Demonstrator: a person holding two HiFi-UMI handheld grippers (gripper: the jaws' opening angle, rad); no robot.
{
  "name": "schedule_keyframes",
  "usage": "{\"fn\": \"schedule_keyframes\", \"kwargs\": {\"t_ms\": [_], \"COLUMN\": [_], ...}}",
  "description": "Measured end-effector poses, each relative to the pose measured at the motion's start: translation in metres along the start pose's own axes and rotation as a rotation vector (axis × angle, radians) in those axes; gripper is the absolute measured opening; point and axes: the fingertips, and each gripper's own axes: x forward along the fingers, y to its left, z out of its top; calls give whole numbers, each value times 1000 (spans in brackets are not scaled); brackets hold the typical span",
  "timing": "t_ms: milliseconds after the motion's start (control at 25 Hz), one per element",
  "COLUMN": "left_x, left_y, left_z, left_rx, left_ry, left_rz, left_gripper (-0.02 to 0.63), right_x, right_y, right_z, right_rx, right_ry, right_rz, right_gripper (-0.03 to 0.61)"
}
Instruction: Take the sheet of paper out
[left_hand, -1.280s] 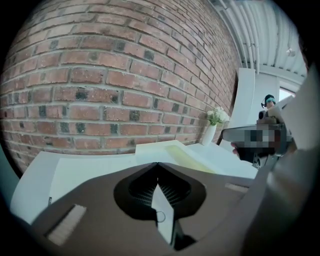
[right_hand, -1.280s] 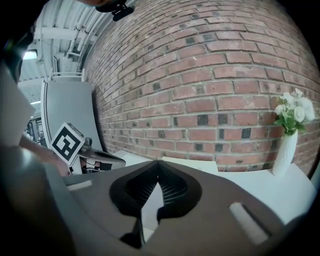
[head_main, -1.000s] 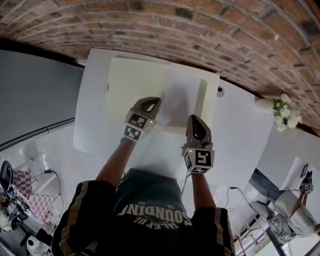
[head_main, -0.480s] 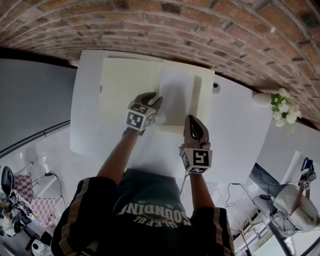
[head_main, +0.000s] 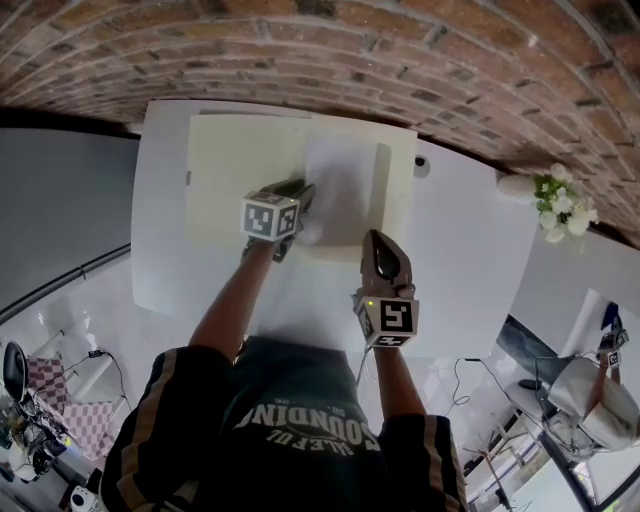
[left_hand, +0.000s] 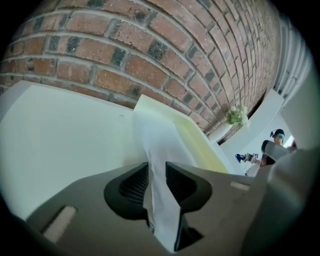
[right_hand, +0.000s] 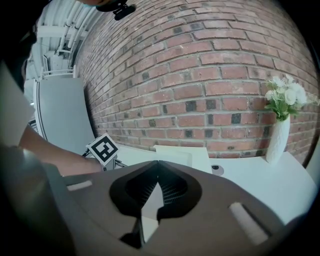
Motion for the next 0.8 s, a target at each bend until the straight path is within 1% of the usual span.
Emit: {"fn": "schedule_keyframes", "kwargs": {"t_ms": [160,280,360,560,800], "left_x": [7,11,12,10,1], "left_y": [0,0,1,2,9], "left_z": [-5,-7,-7,-9,-6], "left_rx": [-5,33,48,51,57], "left_ry": [22,33,48,60,44], "left_rz": [-4,11,24,33,35], "left_gripper": [101,65,16,11,11], "right_x": [-3,-5,-5,-9,-11], "right_y": [-3,-4,-4,-4,-3], "right_z": [-4,-5,-6,-6,-7], "right_rx": [7,11,9,11,7], "right_ry": [7,7,8,8,-2], "right_rz": [-9,-14,-17,-20,-20], "right_gripper": [0,0,0,0,0]}}
